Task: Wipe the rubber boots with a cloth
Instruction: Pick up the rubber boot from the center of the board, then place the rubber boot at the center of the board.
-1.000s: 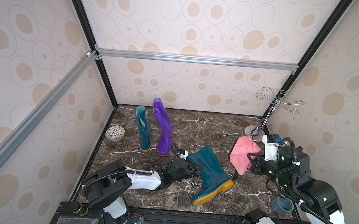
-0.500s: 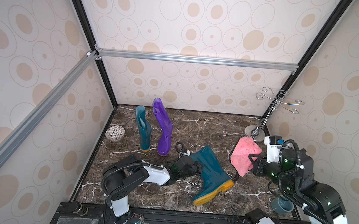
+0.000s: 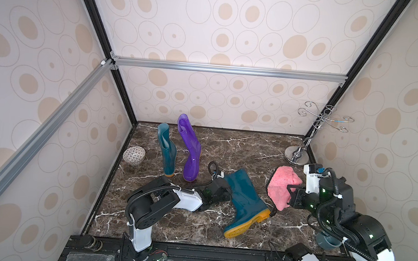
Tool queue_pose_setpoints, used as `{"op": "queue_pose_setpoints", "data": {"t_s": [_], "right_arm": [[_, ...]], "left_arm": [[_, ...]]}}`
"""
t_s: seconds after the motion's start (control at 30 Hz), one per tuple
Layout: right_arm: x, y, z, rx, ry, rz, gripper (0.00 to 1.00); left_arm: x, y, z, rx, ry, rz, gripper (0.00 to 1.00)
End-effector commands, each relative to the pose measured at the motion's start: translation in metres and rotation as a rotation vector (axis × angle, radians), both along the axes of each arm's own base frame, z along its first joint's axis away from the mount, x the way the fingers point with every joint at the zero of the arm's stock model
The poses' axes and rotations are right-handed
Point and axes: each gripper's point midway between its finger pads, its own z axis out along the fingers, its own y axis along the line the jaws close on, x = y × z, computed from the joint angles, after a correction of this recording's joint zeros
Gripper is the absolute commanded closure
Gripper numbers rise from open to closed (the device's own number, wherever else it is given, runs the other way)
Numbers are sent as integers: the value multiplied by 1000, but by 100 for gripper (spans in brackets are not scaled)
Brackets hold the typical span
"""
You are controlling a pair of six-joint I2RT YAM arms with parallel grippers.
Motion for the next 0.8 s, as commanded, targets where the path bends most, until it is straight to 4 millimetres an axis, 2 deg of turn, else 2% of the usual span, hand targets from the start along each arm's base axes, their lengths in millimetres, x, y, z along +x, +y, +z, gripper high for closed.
{"op": "queue_pose_setpoints", "data": {"t_s": [0.0,0.13,0.3,0.4,0.57,0.77], "right_arm": [[10,-9,3,11,-36,-91,100],[19,-14,-7,-19,-14,-139,100],[28,-21,-10,-36,-29,-198,100],[31,-22,-8,-26,-49,-210,100],[33,-17,-13,-11,-38,-194,100],[34,-11,-33,-3,-4,-172,100]], "left_arm": [[43,1,84,6,-242,62,100],[61,3,152,11,-397,116,100],[75,0,211,11,-516,153,100],[84,2,227,25,-557,200,100],[102,1,233,23,-565,294,100],[119,8,252,40,-700,397,100]]}}
